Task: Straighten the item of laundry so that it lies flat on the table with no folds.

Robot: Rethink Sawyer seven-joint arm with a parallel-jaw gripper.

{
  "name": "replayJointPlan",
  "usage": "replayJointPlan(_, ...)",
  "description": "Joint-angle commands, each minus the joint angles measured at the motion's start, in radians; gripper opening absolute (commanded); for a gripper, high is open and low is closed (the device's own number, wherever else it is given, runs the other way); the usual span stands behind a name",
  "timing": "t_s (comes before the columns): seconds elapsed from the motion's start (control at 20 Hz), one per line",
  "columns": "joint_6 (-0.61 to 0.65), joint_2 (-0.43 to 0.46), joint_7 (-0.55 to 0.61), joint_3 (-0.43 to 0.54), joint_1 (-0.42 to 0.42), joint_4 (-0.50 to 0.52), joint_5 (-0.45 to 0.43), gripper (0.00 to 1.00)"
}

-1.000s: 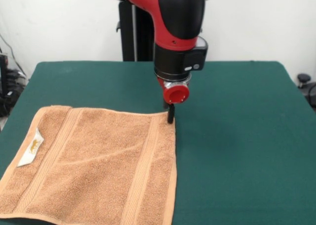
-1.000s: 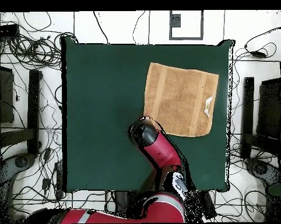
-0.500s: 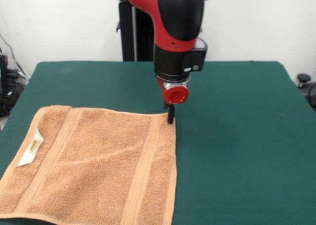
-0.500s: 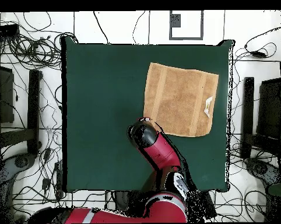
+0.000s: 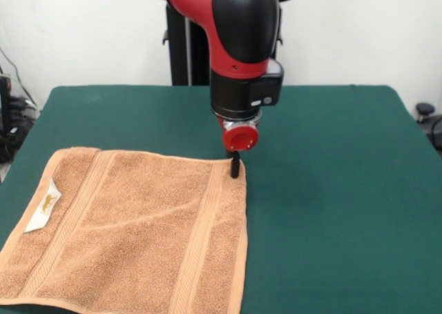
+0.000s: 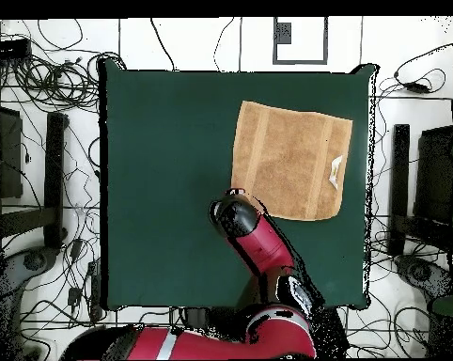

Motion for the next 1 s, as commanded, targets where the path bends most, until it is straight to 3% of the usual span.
replayJointPlan(0.05, -0.080, 0.061, 0.182, 0.142, -0.012, 0.040, -0.020, 1.00)
replayJointPlan(0.4, -0.060, 0.064, 0.178, 0.123, 0.004, 0.028, -0.016, 1.00)
replayJointPlan(0.45, -0.057, 0.067, 0.176, 0.120, 0.008, 0.023, -0.016, 0.00)
replayJointPlan(0.6, -0.011, 0.081, 0.206, 0.075, 0.045, 0.002, 0.017, 0.00)
replayJointPlan(1.0, -0.009, 0.082, 0.202, 0.074, 0.046, -0.005, 0.016, 0.00)
